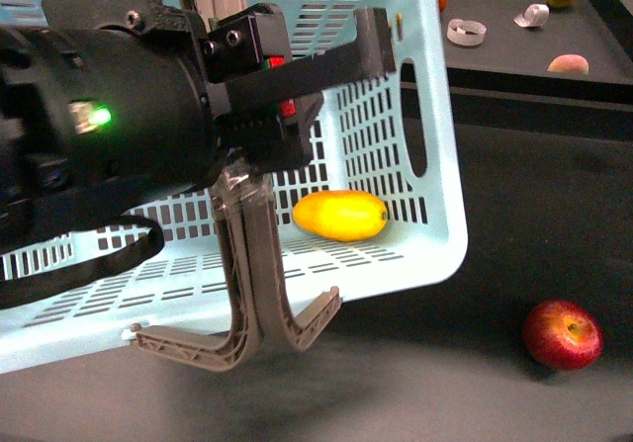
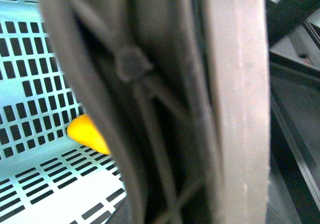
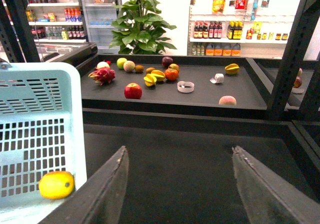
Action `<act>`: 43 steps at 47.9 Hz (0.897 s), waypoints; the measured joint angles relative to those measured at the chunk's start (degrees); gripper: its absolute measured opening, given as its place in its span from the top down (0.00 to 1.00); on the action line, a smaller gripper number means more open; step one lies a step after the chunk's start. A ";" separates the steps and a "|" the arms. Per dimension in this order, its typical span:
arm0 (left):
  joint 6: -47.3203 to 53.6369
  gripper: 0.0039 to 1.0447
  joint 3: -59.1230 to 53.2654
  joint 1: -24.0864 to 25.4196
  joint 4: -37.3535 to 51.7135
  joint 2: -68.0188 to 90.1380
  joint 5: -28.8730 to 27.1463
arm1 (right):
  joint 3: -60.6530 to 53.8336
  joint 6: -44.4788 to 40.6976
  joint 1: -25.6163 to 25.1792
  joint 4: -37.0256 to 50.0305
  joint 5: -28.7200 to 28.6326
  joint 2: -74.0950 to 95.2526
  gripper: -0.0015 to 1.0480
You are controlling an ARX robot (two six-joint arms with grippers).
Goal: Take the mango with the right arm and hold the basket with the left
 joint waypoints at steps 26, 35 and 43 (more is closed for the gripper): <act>-39.34 0.84 26.45 14.45 -6.73 23.76 -11.63 | 0.00 0.02 0.00 0.00 0.02 -0.09 0.08; -47.95 0.84 30.86 15.52 -4.63 30.51 -12.44 | 0.00 0.02 0.00 0.00 0.04 -0.09 0.08; -53.09 0.84 34.03 16.04 -4.96 34.82 -12.98 | 0.00 0.02 0.00 0.00 0.04 -0.09 0.08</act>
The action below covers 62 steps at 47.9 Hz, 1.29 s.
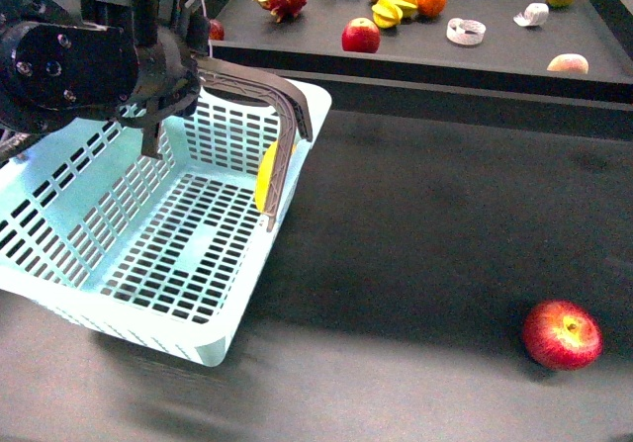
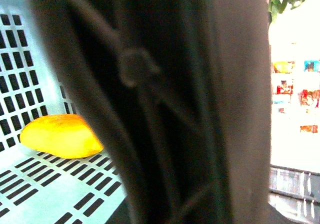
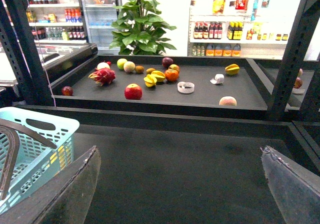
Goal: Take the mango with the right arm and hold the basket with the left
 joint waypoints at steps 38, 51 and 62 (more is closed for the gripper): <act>14.53 0.06 -26.88 1.44 -4.09 -31.28 -2.05 | 0.00 0.00 0.00 0.02 0.00 0.00 0.08; 24.02 0.06 -38.51 2.62 -10.97 -49.46 -4.68 | 0.00 0.00 0.00 0.02 0.00 0.00 0.08; 59.58 0.36 -50.66 5.60 23.50 -47.21 8.11 | 0.00 0.00 0.00 0.00 0.00 0.04 0.08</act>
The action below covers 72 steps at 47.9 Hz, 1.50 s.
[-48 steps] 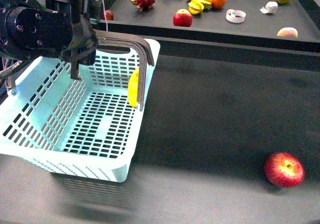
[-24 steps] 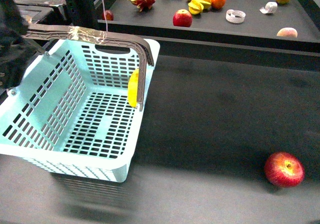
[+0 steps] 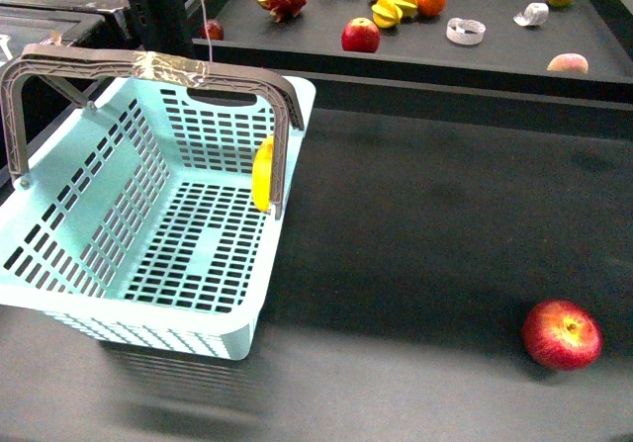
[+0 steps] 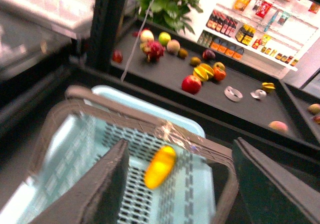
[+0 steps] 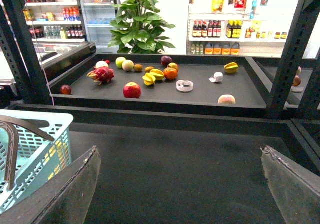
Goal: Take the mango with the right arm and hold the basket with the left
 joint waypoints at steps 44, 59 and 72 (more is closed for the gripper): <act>20.46 0.96 -13.81 8.74 -29.59 -47.06 8.24 | 0.00 -0.02 0.00 0.00 0.00 -0.04 0.08; 20.57 0.96 -13.84 8.76 -41.07 -59.14 8.24 | 0.00 0.00 0.00 0.00 0.00 -0.04 0.08; 20.59 0.96 -13.84 8.74 -46.95 -65.11 8.24 | 0.00 0.00 0.00 0.00 0.00 -0.04 0.08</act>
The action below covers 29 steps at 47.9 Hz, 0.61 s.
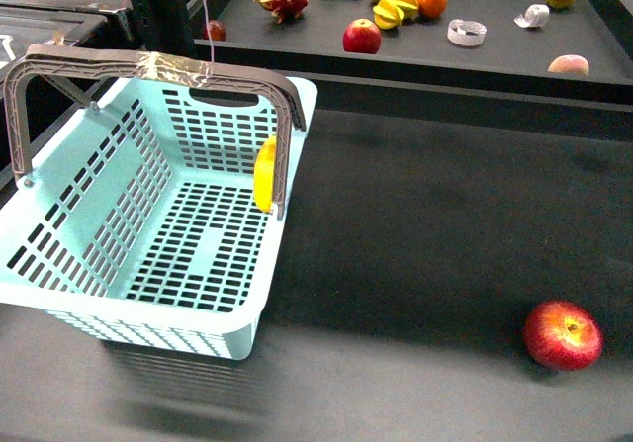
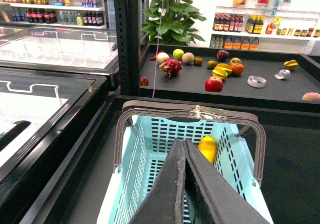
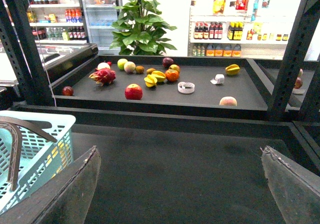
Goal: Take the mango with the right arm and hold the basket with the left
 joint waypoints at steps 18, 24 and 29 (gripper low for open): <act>0.04 0.96 0.02 0.02 -13.99 -13.60 0.04 | 0.00 0.00 0.00 0.00 0.00 0.00 0.08; 0.04 0.96 0.02 0.02 -14.14 -13.73 0.04 | 0.00 0.00 0.00 0.00 0.00 0.00 0.08; 0.04 0.96 0.02 0.02 -14.14 -13.75 0.04 | 0.00 0.00 0.00 0.00 0.00 0.00 0.08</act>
